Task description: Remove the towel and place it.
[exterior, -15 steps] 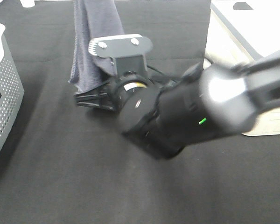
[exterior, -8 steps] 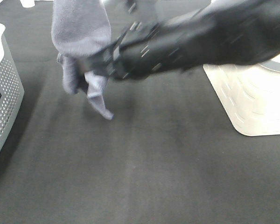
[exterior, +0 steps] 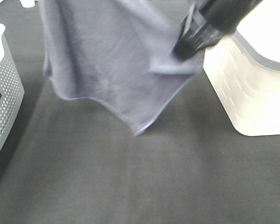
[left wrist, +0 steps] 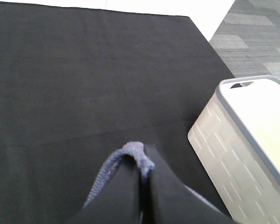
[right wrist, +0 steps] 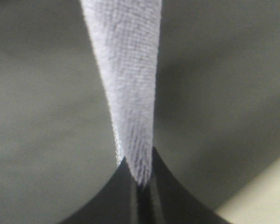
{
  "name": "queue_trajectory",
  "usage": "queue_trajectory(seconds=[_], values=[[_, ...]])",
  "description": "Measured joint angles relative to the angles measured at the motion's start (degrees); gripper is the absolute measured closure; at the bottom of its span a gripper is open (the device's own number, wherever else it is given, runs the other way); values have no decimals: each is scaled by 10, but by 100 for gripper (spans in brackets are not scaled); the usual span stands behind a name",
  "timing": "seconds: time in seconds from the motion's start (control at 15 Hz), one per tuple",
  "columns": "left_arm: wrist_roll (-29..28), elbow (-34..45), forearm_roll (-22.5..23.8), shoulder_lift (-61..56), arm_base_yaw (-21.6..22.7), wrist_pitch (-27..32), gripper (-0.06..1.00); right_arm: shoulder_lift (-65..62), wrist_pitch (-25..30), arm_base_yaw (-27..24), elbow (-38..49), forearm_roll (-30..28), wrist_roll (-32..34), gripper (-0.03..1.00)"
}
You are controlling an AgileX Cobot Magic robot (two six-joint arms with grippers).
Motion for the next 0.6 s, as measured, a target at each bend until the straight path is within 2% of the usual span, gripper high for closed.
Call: queue_trajectory(seconds=[0.13, 0.27, 0.4, 0.6], values=[[-14, 45, 3, -2, 1, -44, 94, -1, 14, 0, -57, -99, 2, 95], [-50, 129, 3, -17, 2, -125, 94, -1, 2, 0, -96, -164, -21, 95], [-60, 184, 5, -28, 2, -201, 94, 7, -52, 0, -113, -202, -46, 95], [-64, 210, 17, -21, 2, -264, 94, 40, -131, 0, -115, -234, -41, 95]])
